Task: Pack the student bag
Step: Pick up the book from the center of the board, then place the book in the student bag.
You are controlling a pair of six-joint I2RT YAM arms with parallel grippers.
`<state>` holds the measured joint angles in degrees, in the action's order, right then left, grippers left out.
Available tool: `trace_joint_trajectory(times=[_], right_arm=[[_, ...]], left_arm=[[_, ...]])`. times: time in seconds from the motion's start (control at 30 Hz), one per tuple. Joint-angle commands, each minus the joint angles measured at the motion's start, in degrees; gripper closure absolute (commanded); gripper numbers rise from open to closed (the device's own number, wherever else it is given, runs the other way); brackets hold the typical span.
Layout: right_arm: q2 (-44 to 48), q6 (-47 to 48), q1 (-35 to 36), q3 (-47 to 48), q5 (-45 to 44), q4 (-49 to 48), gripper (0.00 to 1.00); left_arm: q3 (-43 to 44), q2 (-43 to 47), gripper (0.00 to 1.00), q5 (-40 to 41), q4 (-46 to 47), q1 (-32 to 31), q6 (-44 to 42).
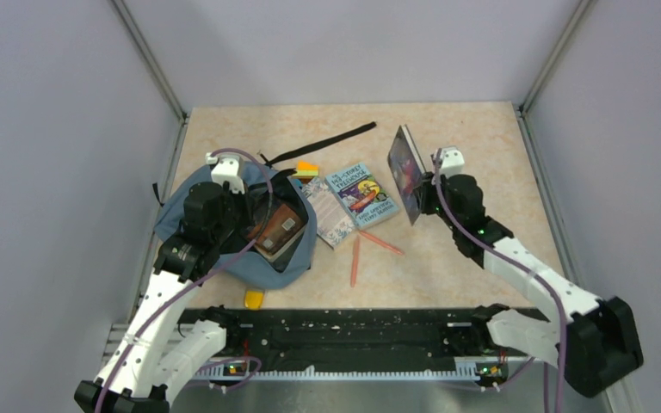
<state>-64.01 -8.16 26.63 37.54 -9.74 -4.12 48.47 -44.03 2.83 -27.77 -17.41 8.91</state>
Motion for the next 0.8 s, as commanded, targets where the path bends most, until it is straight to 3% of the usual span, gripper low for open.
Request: trace_joint_trajectory(times=[0.0, 0.13, 0.23, 0.3, 0.47, 0.77], right_arm=[[9.64, -5.37, 0.64, 1.16, 7.28, -3.36, 1.0], [11.33, -17.28, 0.62, 2.08, 18.54, -0.98, 1.0], [10.54, -32.36, 0.7, -2.16, 33.85, -14.4, 1.0], [8.15, -41.99, 1.77, -5.18, 39.61, -25.52, 1.0], [1.9, -38.8, 9.26, 0.2, 37.68, -19.47, 1.0], [-6.02, -48.91, 11.34, -0.21, 46.08, -36.0, 1.0]], left_arm=[[0.37, 0.92, 1.0, -1.29, 3.48, -0.34, 0.59], [0.36, 0.52, 1.0, -1.5, 3.47, -0.33, 0.59], [0.41, 0.44, 1.0, -1.65, 3.42, -0.34, 0.61], [0.34, 0.63, 1.0, -1.67, 3.52, -0.34, 0.67], [0.09, 0.84, 1.0, -2.13, 3.86, -0.34, 0.76], [0.27, 0.95, 1.0, -2.42, 3.77, -0.3, 0.77]])
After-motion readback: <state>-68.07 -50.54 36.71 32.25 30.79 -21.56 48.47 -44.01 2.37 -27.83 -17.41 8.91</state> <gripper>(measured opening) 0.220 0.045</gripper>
